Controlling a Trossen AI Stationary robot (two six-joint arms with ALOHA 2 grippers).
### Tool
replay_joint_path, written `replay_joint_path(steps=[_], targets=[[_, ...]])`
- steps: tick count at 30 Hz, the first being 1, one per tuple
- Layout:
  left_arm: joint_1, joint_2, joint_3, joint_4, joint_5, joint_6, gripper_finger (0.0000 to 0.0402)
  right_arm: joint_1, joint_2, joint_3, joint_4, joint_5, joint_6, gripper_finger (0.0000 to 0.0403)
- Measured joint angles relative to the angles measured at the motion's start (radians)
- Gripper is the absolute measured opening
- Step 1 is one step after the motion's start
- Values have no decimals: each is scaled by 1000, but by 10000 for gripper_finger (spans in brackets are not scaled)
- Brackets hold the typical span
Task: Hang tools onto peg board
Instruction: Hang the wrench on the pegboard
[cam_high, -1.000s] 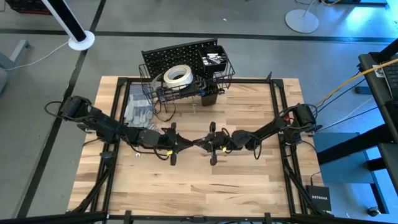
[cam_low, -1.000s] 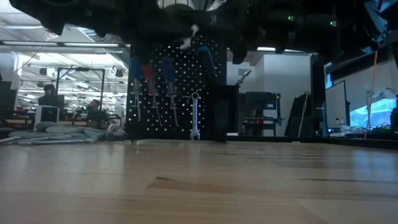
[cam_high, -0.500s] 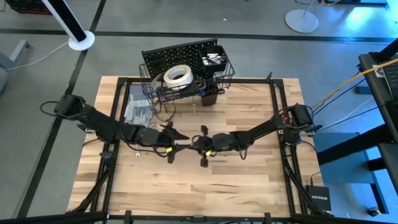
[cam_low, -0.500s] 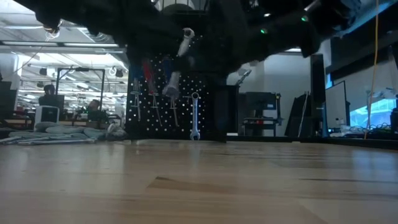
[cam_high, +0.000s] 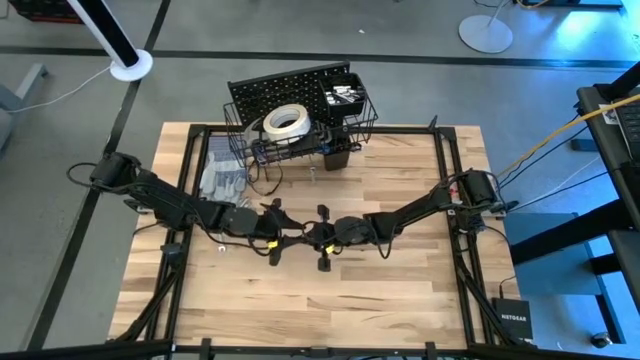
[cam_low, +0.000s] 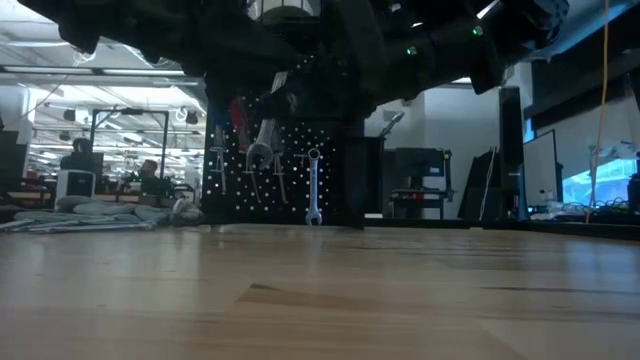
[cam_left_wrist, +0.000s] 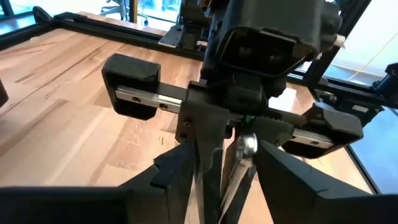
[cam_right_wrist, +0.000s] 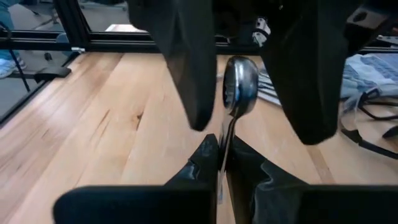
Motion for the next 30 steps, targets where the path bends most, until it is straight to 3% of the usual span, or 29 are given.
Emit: replay_joint_path(steps=[3, 9, 16, 20, 23, 27, 30], targets=[[0, 0, 0, 1, 0, 2, 126, 0, 0, 0, 0, -4, 0, 17], [0, 0, 0, 14, 3, 54, 15, -1, 0, 0, 7, -22, 19, 36], [-16, -39, 0, 35, -15, 99, 7, 0, -38, 0, -64, -16, 69, 73], [-59, -92, -22, 57, -91, 135, 7, 0, -120, 0, -155, -70, 86, 98], [-75, -113, -115, 227, -130, 138, 5, 0, -161, -26, -139, -75, 82, 111], [-62, -125, -245, 507, -134, 124, 5, -5, -158, -107, 8, -67, 88, 121], [-54, -123, -290, 615, -134, 106, 4, -14, -127, -146, 121, -31, 116, 123]])
